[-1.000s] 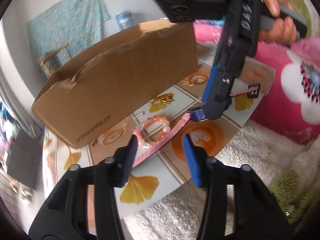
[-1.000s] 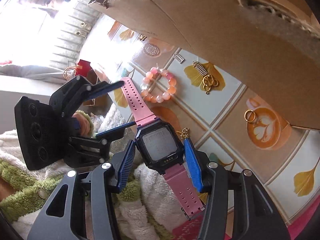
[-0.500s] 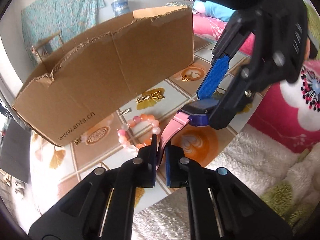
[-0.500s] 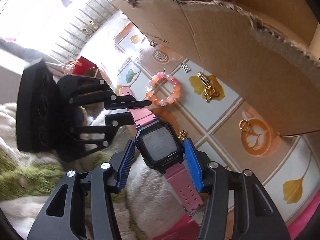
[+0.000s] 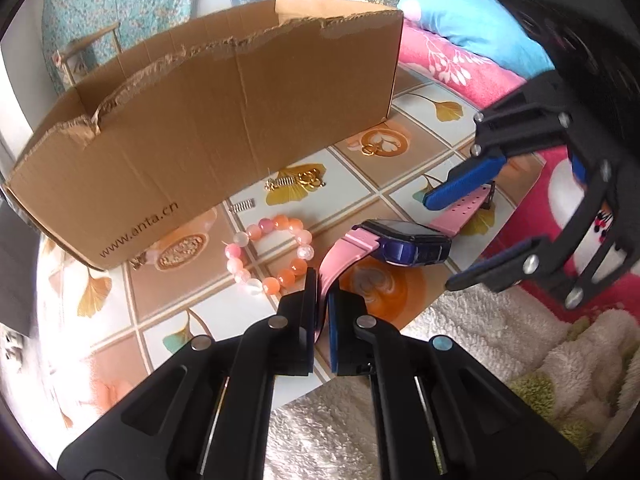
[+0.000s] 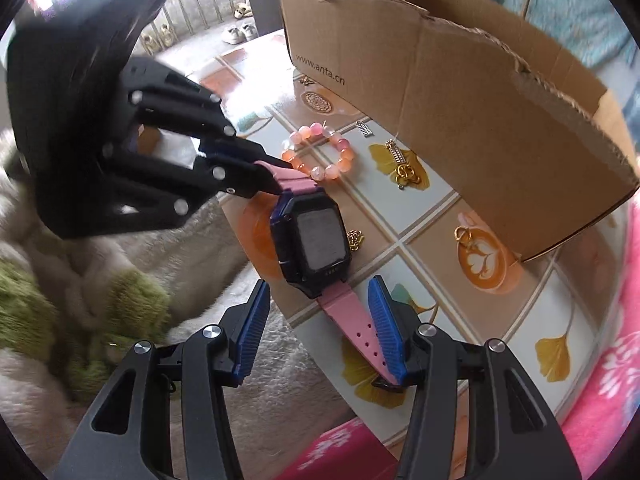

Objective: Organize jewelry
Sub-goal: 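Carry the watch by its strap into the box with the left tool and release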

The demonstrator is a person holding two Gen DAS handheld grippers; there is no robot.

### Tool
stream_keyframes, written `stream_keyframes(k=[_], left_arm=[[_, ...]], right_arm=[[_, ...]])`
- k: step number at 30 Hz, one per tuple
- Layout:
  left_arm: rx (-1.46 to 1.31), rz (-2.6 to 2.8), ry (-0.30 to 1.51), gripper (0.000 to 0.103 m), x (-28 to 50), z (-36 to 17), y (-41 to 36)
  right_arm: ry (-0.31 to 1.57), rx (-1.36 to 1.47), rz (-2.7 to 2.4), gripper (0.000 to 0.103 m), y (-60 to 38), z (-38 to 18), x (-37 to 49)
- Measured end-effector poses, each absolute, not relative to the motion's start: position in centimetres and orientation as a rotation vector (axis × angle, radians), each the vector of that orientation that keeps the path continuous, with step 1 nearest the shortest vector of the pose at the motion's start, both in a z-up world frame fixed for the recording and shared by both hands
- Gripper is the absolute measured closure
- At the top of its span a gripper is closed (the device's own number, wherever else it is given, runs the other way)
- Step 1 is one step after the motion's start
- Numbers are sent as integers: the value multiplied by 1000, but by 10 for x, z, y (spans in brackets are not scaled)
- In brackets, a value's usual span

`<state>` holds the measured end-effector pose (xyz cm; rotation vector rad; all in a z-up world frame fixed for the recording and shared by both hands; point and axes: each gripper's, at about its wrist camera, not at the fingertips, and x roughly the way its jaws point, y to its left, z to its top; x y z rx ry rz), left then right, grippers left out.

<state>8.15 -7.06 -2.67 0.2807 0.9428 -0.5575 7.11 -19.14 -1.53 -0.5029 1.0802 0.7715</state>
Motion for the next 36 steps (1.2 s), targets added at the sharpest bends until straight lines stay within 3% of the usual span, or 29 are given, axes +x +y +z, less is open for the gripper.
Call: stream_keyframes(k=[2, 6, 14, 17, 25, 29, 36], left_arm=[[264, -560, 954, 99, 83, -26, -69], [267, -553, 957, 98, 80, -25, -68], [277, -541, 982, 95, 80, -29, -66], [264, -551, 1006, 89, 76, -29, -57], [295, -517, 1025, 88, 66, -28, -42], [309, -477, 991, 100, 63, -26, -39], [340, -444, 861, 101, 43, 14, -37]], right_arm=[[1047, -551, 727, 71, -191, -17, 64], [1024, -556, 680, 75, -202, -14, 59], [981, -595, 561, 94, -213, -11, 51], [988, -539, 541, 95, -218, -8, 54], [974, -460, 507, 96, -212, -17, 62], [939, -455, 481, 98, -209, -17, 60], [804, -471, 424, 99, -204, 20, 41]])
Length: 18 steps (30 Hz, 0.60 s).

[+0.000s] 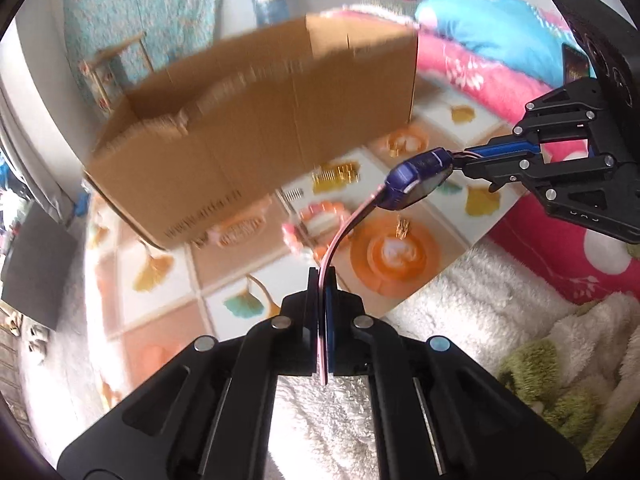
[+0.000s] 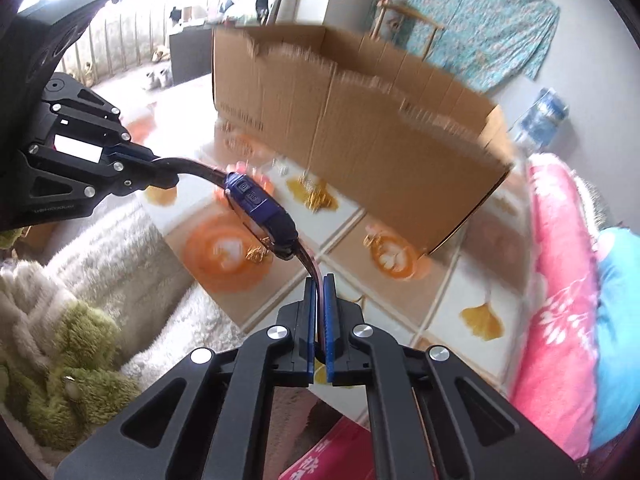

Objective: Organize jewelry
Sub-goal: 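Carry the watch by its strap into the box with the left tool and release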

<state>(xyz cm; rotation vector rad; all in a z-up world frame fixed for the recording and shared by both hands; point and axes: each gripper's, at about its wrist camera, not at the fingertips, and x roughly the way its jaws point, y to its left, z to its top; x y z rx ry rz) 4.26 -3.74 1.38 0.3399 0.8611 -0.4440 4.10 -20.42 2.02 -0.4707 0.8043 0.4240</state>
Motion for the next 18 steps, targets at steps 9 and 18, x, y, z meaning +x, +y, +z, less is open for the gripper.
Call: stream_keyframes(k=[9, 18], left_arm=[[319, -409, 651, 100, 35, 95, -24], [244, -420, 680, 101, 119, 137, -11]], right_arm=[[572, -502, 384, 99, -197, 94, 31], [691, -434, 453, 99, -193, 132, 139]])
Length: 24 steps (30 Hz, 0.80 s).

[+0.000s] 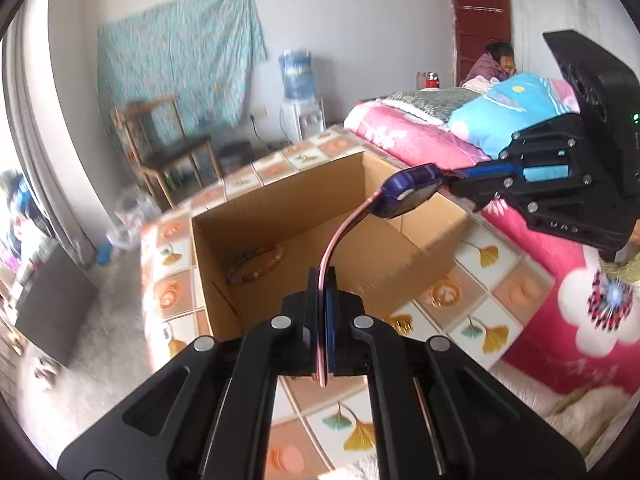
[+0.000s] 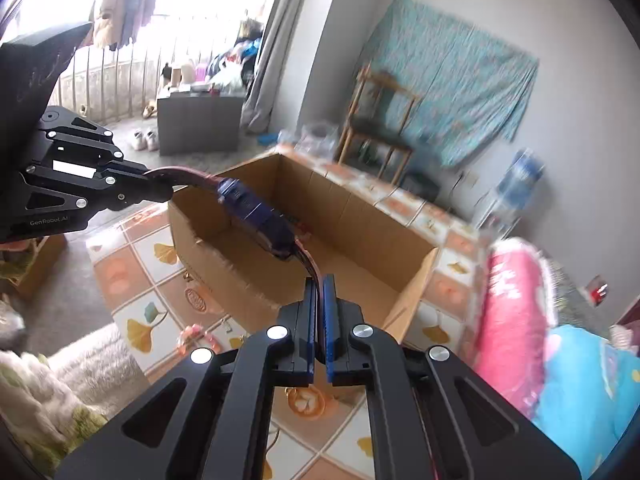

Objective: Organize jewelry
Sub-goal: 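Carry the watch by its strap into the box with the left tool and release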

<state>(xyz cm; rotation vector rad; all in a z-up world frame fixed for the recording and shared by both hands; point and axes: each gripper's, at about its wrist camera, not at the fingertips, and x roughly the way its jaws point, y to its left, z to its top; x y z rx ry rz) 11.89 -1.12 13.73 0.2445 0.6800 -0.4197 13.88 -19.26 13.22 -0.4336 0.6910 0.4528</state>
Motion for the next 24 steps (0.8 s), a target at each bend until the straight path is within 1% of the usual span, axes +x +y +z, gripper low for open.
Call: stream_keyframes(k=[5, 9, 12, 18, 24], left_arm=[[214, -419, 832, 101, 192, 127, -10], [222, -413, 1016, 101, 251, 94, -20], [284, -385, 1073, 101, 275, 72, -29], [321, -385, 1168, 101, 309, 41, -46], [300, -381, 1288, 100, 337, 16, -53]], right_arm=[[921, -434, 475, 99, -179, 100, 216], [1110, -441, 479, 99, -174, 64, 263], [1209, -446, 480, 99, -173, 46, 292], [1316, -530, 453, 99, -165, 17, 330], [1371, -604, 419, 99, -158, -1, 352]])
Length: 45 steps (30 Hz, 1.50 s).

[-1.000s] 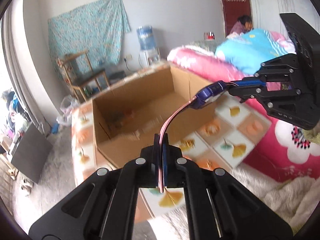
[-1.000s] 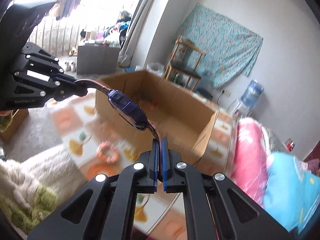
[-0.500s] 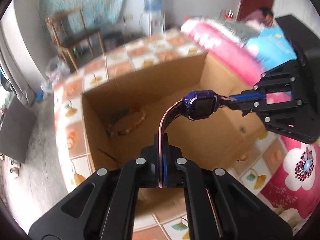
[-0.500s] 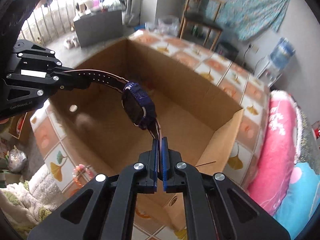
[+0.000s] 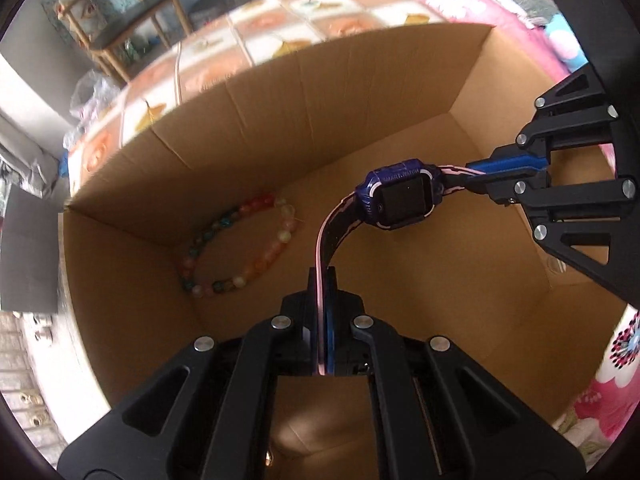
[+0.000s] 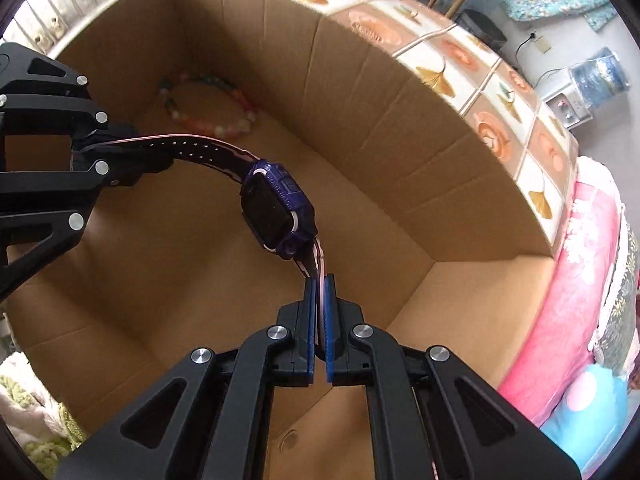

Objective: Organize jewelry
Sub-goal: 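Carry the watch by its strap into the box with the left tool and release, then withdraw the left tool from the box while the right tool adjusts the watch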

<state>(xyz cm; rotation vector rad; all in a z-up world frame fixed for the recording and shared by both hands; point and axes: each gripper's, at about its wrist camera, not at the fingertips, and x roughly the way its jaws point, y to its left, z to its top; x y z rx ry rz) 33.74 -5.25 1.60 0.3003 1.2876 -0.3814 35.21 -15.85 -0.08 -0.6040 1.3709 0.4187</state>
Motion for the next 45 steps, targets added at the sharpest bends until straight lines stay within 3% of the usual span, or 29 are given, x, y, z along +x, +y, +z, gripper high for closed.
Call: stream_keyframes(k=[3, 4, 5, 6, 8, 11, 12, 28, 31, 34, 45], left_arm=[[279, -385, 1320, 96, 345, 10, -53], [280, -371, 1331, 92, 347, 8, -53], [272, -362, 1342, 81, 349, 6, -52], [261, -361, 1350, 68, 350, 6, -51], [241, -359, 1347, 56, 350, 7, -49], [216, -347, 1326, 46, 348, 15, -44], [203, -348, 1320, 44, 347, 18, -43], [118, -330, 1124, 39, 291, 88, -8], [95, -330, 1054, 38, 271, 100, 13], [65, -342, 982, 34, 238, 108, 33], [-45, -252, 926, 32, 126, 48, 89]], right_arm=[[1390, -614, 391, 99, -158, -9, 358], [1383, -628, 374, 99, -158, -10, 358], [1379, -634, 369, 98, -158, -11, 358], [1375, -640, 363, 93, -156, -10, 356], [1357, -642, 352, 83, -156, -6, 353], [1340, -635, 335, 68, -158, 1, 350], [1333, -631, 337, 68, -157, 3, 349], [1206, -524, 356, 68, -145, 69, 322], [1229, -522, 416, 85, -138, 57, 319], [1255, -554, 408, 94, -132, 32, 326], [1303, -580, 332, 96, -119, -15, 370]])
